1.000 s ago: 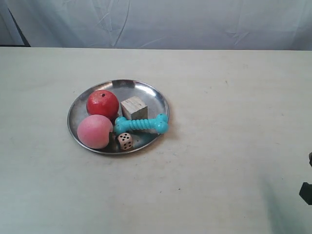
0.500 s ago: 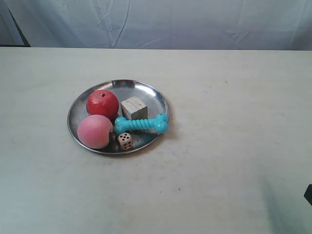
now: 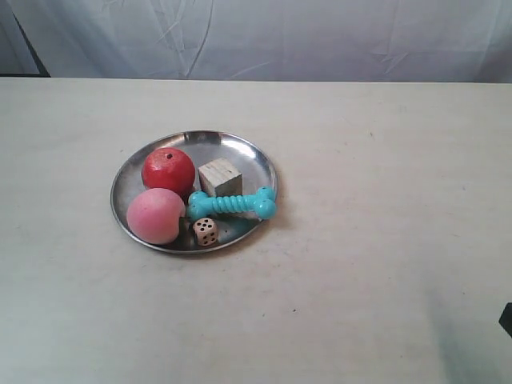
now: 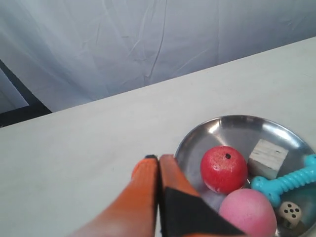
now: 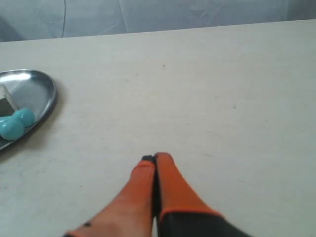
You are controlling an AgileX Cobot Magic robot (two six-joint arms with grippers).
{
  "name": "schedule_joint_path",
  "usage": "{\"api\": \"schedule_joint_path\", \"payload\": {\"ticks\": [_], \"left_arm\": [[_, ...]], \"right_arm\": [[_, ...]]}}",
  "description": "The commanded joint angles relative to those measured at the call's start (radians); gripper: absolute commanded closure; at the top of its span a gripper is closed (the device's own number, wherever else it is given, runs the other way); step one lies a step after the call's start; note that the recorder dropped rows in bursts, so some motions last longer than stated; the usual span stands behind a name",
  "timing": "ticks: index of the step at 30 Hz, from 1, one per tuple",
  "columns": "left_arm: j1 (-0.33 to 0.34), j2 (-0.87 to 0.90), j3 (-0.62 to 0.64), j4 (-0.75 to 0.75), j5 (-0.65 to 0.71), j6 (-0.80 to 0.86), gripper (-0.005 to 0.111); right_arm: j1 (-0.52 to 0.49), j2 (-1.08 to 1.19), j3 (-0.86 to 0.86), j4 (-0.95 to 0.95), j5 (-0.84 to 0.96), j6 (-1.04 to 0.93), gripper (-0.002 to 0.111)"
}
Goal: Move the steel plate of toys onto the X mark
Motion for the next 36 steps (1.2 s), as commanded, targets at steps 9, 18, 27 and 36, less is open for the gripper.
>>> {"api": "schedule_joint_path", "payload": {"ticks": [9,18,27,36], "left_arm": [[0.013,-0.361,0.479,0.005,-0.321,-0.124,0.106],[0.152,-0.672,0.725,0.001,-0.282,-0.307,0.106],[0.155,-0.814,0.834,0.002,-0.229,-0.304,0.106],[0.155,-0.814,0.834,0.031,-0.236,-0.304,0.106]], "right_arm": [[-0.004,-0.003,0.001,-0.007,-0.002,0.0,0.108],[-0.004,-0.003,0.001,-0.007,-0.002,0.0,0.108],[-0.004,-0.003,0.001,-0.007,-0.002,0.0,0.108],[-0.004,-0.003,0.001,-0.007,-0.002,0.0,0.108]]}}
